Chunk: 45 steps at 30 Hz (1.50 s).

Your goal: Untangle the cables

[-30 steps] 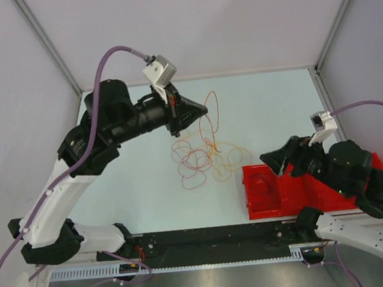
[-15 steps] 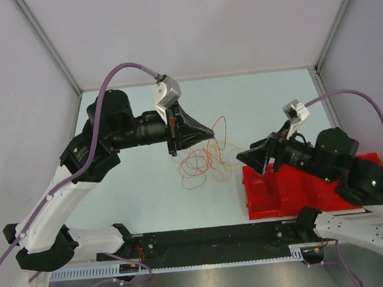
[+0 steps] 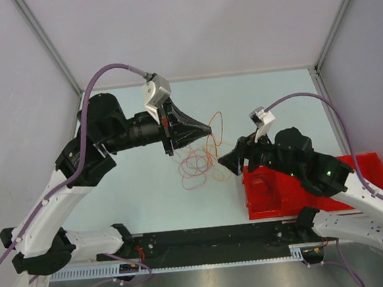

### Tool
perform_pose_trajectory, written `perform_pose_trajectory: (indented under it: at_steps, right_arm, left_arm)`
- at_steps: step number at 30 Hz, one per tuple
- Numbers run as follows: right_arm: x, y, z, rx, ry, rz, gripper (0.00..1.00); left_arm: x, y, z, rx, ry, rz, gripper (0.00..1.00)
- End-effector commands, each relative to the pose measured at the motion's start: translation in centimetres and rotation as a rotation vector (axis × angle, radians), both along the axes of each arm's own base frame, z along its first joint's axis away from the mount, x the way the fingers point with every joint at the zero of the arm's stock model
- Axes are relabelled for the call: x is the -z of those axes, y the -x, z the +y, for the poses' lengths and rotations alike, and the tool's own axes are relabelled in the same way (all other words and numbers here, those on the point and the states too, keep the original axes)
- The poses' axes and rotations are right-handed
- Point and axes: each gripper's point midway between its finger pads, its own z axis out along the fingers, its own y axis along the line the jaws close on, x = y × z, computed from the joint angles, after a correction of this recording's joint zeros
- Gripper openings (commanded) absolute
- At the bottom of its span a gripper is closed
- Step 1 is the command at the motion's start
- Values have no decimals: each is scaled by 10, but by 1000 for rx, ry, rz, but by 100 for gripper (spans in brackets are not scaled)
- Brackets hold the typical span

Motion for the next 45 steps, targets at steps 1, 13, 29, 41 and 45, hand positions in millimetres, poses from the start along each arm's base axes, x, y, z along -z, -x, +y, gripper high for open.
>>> perform_pose_trajectory:
  at_steps: [1, 13, 29, 41, 45]
  right_arm:
    - [-15, -10, 16, 5, -59, -57, 69]
    - [12, -28, 52, 8, 12, -104, 64]
    - [-48, -12, 15, 72, -80, -186, 0]
    - [-220, 6, -32, 94, -208, -432, 0]
    - [-241, 0, -38, 120, -155, -473, 0]
  left_arm:
    - [-17, 3, 4, -14, 67, -12, 0]
    - [-27, 4, 6, -20, 119, 7, 0]
    - [-2, -57, 33, -422, 63, 52, 0]
    - [124, -112, 19, -674, -111, 287, 2]
    - [174, -116, 1, -650, -206, 366, 4]
